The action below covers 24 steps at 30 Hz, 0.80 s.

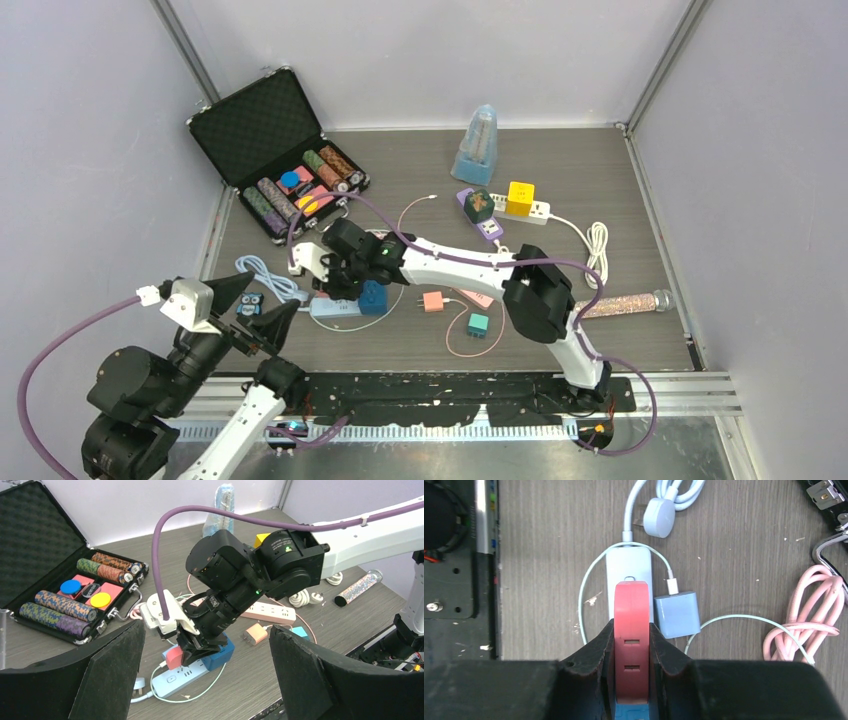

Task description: Insert the plug

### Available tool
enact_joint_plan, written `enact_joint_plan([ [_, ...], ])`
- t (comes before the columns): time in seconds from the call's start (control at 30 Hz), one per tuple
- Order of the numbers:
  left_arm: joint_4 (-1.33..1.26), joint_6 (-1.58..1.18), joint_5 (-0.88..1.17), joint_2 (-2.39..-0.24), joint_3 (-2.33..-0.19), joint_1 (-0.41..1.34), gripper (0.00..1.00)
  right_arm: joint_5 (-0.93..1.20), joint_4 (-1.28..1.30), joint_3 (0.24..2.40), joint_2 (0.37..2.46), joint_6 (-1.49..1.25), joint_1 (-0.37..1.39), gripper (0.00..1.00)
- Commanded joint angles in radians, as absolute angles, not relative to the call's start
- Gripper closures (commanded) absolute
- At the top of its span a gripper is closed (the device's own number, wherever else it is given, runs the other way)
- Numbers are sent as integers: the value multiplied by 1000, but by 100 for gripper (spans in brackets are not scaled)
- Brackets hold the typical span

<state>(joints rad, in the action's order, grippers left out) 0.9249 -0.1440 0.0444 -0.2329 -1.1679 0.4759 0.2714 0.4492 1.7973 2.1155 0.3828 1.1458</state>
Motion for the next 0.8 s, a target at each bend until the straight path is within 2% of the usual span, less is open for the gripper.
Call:
enact_joint_plan([
  [0.0, 890, -140, 31, -241, -1164, 476, 6, 222, 376, 1847, 2137, 444, 1147, 94],
  [0.77, 868, -129, 18, -246, -1153, 476, 3, 311, 525, 1887, 2194, 492, 1148, 94],
])
